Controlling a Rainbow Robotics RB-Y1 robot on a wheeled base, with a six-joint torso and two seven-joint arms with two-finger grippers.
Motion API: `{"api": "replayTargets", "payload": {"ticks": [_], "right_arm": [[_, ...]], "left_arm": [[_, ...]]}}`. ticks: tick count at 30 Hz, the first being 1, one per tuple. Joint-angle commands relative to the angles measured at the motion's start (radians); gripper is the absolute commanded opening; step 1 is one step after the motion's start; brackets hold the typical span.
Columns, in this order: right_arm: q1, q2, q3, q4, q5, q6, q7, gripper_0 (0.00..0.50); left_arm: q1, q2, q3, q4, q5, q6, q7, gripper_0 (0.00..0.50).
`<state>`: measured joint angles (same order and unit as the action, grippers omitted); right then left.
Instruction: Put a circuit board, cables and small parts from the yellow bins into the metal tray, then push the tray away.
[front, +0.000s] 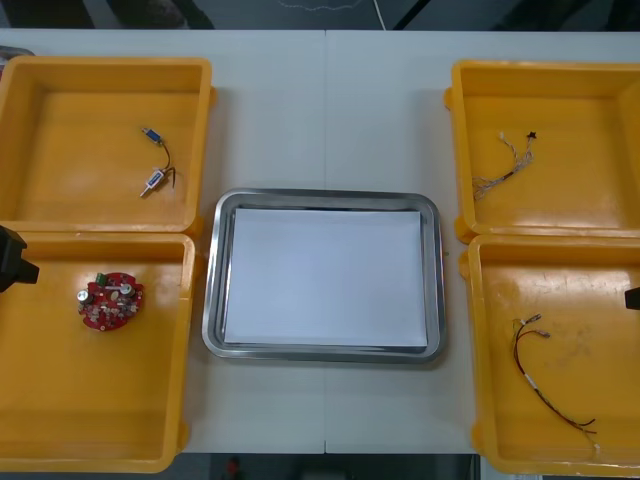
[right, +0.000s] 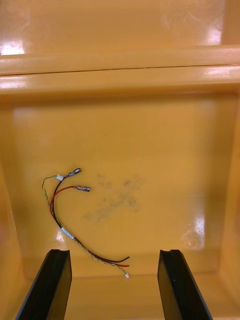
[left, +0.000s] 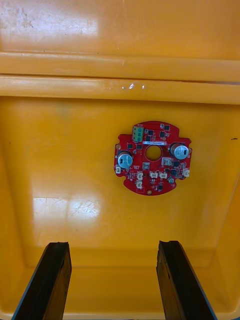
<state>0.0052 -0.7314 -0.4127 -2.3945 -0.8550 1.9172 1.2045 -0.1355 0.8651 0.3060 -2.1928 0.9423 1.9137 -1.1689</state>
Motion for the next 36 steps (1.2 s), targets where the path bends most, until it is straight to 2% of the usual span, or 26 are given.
{"api": "replayTargets", "payload": {"ticks": [1, 36], "right_arm": [[-0.010, -0.037, 0.003, -0.014, -0.007, 0.003, -0.043, 0.500], [-0.010, -0.037, 0.003, -0.014, -0.007, 0.003, -0.043, 0.500]], "left_arm": [[0.017, 0.040, 0.021, -0.027, 0.007, 0.006, -0.052, 0.500], [0.017, 0.040, 0.021, -0.027, 0.007, 0.006, -0.052, 0.500]]}}
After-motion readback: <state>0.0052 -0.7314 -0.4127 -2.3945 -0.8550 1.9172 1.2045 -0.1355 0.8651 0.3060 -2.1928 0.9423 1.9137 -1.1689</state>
